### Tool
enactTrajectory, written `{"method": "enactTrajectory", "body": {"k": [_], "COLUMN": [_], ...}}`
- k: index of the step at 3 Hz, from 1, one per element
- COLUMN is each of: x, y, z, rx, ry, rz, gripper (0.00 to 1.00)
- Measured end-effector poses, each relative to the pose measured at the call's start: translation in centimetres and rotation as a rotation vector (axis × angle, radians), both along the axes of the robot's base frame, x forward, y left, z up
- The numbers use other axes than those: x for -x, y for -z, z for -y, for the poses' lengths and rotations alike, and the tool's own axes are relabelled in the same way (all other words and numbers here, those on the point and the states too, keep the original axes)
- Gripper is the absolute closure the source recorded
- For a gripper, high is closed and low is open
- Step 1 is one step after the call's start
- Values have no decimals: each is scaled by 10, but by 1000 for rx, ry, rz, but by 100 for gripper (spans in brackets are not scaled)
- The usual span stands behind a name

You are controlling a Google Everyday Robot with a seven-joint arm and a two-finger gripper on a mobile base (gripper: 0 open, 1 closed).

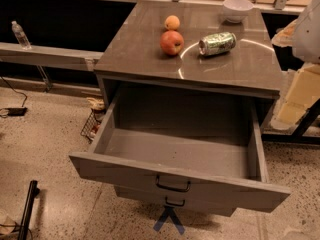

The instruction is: Close top drawer

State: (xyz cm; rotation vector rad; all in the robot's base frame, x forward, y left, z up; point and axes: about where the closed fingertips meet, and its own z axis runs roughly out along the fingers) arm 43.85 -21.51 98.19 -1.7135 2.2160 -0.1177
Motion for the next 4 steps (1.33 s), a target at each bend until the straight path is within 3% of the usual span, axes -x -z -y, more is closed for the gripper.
{"method": "enactTrajectory", "body": {"k": [1,2,3,4], "x": [0,11,43,74], "y": [0,28,71,108], "z": [0,2,0,-9], "rx": [0,-20,-62,-131], "ry": [0,23,22,-19], "rz": [0,-34,-106,-148], "gripper": [0,18,41,65]}}
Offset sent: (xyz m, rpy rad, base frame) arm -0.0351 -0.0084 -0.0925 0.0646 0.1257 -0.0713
